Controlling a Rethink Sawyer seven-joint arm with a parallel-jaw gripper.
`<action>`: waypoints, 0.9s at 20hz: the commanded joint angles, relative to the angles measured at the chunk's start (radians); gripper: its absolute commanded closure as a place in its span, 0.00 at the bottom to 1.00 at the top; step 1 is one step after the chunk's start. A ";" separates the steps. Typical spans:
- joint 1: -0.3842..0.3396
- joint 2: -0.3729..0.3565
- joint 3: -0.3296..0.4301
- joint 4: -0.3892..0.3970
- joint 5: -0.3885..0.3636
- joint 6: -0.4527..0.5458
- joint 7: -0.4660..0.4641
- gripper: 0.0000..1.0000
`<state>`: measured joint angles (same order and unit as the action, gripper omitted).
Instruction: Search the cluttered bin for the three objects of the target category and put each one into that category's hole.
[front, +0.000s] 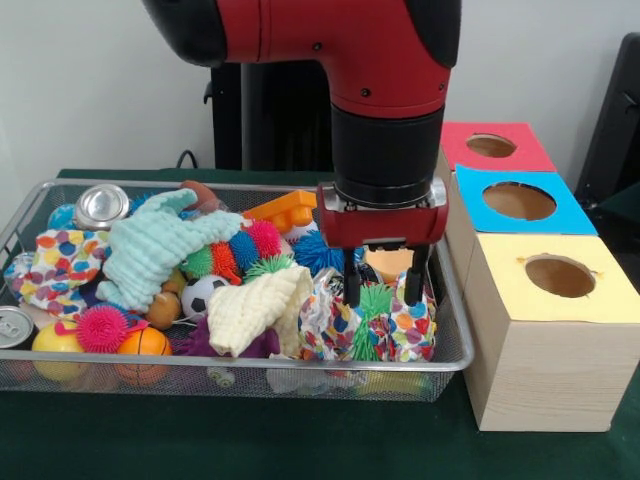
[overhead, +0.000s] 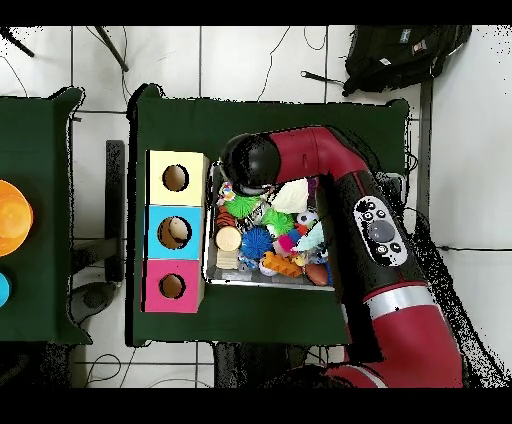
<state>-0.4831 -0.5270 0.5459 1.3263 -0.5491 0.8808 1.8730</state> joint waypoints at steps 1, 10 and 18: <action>0.018 0.023 0.028 0.116 -0.054 -0.063 -0.160 0.00; 0.028 0.025 0.023 0.155 -0.059 -0.108 -0.131 0.00; 0.022 0.056 0.022 0.134 -0.070 -0.122 -0.160 0.00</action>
<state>-0.4485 -0.5228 0.5461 1.4124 -0.5597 0.8121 1.8730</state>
